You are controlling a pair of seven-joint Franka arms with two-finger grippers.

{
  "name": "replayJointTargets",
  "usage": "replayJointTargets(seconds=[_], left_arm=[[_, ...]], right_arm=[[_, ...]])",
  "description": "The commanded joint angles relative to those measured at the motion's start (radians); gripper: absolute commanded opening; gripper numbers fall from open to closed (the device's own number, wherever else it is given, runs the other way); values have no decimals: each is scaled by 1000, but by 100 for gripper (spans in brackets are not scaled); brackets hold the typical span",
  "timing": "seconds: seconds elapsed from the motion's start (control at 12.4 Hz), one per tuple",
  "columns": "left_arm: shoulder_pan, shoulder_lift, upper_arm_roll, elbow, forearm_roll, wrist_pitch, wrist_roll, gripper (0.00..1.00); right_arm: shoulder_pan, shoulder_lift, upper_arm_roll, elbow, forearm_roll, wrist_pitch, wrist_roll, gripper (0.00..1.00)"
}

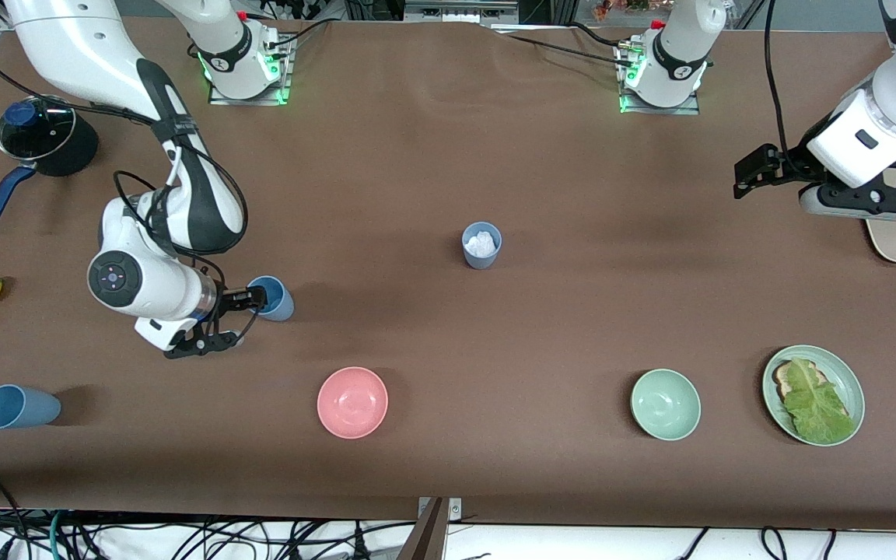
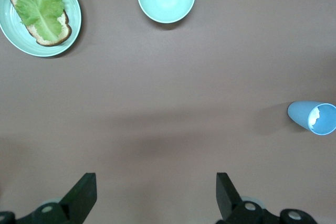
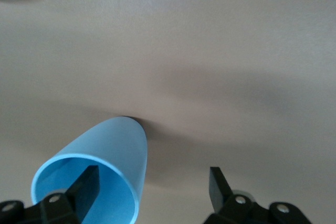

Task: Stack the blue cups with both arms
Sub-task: 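Lift the second blue cup with the right gripper toward the placed cup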

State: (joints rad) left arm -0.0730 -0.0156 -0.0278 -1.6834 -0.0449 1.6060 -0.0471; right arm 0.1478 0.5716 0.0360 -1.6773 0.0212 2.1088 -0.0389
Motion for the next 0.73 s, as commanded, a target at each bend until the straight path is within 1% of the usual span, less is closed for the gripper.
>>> replayJointTargets(seconds=[0.0,0.08,0.16,0.48,0.65], left_arm=[[95,-24,-108,-28,28,9,26,100],[131,-18,-128,-19,30,9,26,100],[134,-23,-129,-25,30,8,36,100],[118,-23,-126,-21,31,0,47,100],[114,-24,-123,-22,31,-1,50,100]], right_arm=[[3,-1,1,4,6,-12,-4,79],[4,-1,2,1,6,-15,2,71],[10,-2,2,-2,6,-15,10,64],[19,-5,2,-7,10,-24,11,30],[21,-9,4,-9,8,-30,11,17]])
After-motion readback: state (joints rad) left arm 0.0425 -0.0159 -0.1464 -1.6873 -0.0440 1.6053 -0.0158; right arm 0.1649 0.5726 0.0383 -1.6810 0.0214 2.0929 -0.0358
